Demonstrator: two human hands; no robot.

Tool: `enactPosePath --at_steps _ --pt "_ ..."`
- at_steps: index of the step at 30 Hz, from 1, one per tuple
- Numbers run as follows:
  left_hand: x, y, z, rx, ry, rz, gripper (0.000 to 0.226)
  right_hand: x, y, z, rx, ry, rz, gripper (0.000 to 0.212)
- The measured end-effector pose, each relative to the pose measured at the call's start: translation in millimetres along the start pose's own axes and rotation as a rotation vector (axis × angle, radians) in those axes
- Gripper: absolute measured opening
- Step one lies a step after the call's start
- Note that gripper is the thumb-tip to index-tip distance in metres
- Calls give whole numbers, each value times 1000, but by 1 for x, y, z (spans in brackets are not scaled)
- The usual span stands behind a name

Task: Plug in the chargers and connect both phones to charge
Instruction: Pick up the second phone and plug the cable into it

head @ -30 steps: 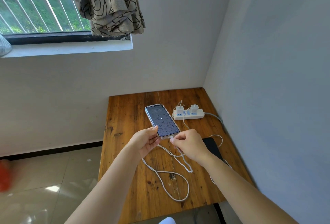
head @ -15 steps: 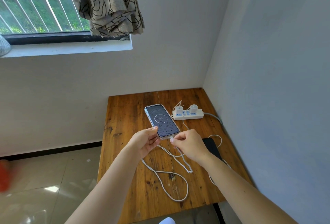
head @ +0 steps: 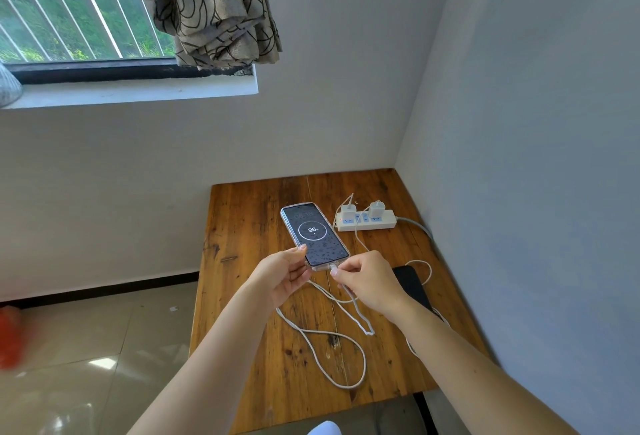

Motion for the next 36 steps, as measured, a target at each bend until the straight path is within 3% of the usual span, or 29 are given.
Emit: enactPosePath --at_steps 7,19,31,36 --pt "15 -6 12 -22 -4 44 29 -19 -8 -15 54 3 -60 23" --pt "100 -41 68 -171 -83 305 17 -114 -21 -82 209 46 -404 25" --pt "155 -124 97 -39 -106 388 17 -202 -52 -111 49 24 -617 21" --pt "165 -132 114 -72 -224 418 32 -222 -56 -125 30 70 -662 18"
Point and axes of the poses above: each hand's wrist, its own y-axis away from the middle knuckle, its own z-axis out of the back of the hand, x = y × z, the point moved 10 cm from there along -y, towards the middle knuckle, and after that the axes turned 12 degrees about x, right-handed, at the moved point
